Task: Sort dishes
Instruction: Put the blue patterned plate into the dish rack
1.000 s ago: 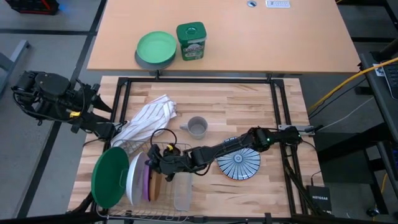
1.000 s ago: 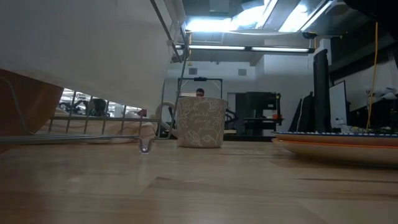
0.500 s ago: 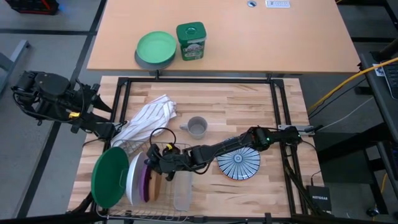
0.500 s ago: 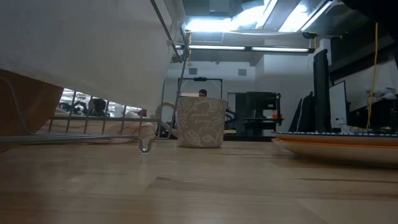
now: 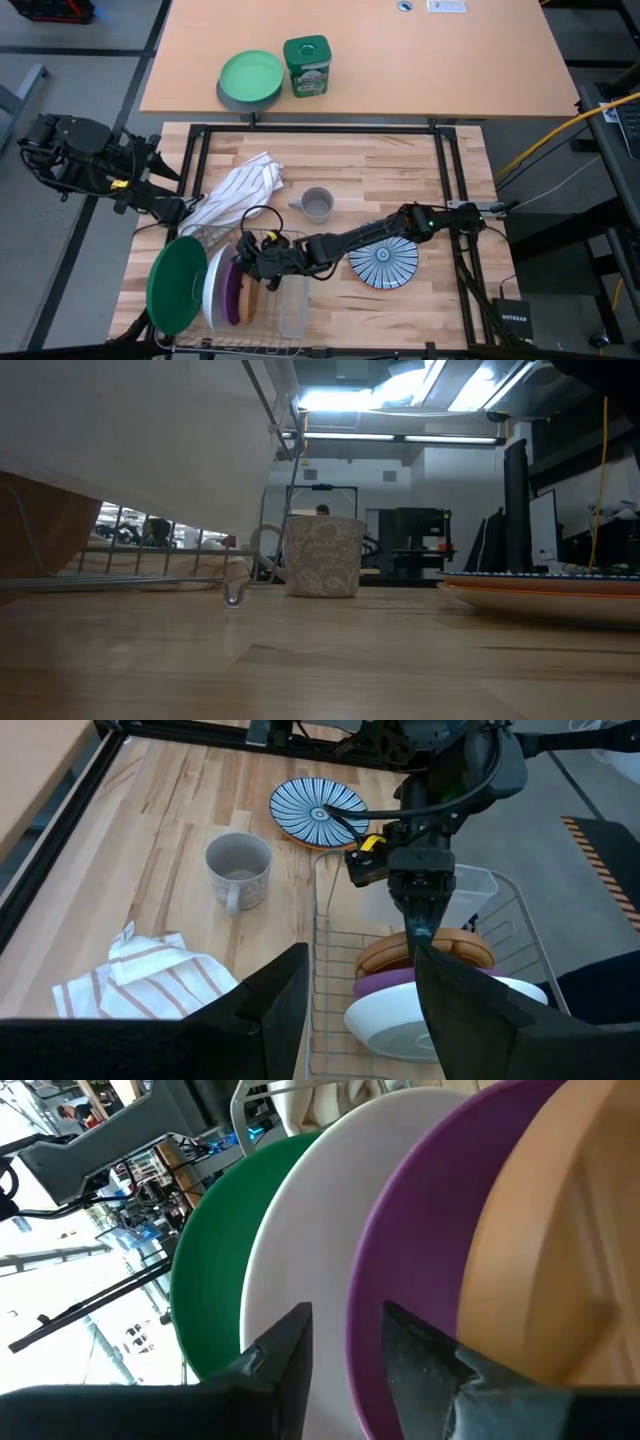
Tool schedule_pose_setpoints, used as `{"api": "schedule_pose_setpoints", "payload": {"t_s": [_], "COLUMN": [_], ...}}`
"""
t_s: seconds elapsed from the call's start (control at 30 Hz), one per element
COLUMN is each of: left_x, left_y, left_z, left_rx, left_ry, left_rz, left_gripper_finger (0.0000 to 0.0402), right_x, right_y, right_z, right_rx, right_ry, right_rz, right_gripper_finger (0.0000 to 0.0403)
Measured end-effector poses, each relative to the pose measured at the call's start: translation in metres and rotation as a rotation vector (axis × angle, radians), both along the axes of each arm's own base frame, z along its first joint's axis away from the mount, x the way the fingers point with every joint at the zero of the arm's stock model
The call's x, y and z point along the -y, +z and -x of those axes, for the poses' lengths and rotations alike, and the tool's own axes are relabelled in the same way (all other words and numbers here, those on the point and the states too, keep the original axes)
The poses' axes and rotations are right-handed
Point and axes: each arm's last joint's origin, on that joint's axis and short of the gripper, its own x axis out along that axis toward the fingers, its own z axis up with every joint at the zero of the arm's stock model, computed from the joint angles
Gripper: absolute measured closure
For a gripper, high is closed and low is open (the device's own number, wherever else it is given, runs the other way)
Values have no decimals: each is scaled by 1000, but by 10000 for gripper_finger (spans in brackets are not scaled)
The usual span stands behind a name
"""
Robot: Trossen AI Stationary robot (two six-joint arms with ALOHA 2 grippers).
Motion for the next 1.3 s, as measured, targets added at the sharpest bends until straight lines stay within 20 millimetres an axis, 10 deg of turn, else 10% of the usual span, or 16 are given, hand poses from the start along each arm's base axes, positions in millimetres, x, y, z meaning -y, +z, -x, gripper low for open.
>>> {"api": "schedule_pose_setpoints", "payload": {"t_s": [0.4, 0.83, 1.3], "left_x": [0, 0, 5], "left_y": [0, 2, 20], "left_z": [0, -2, -27], "left_rx": [-4, 21, 195], "left_ry": [0, 4, -14], "left_rz": [0, 10, 9], "left_gripper_finger": [229, 229, 229], "right_x": [8, 29, 58], "right_y": [41, 117, 141], "right_z": [19, 83, 170], "right_rx": [-18, -204, -694], "right_ry": [4, 276, 666], "right_rz": [170, 702, 973], "right_gripper_finger": [283, 283, 283]}}
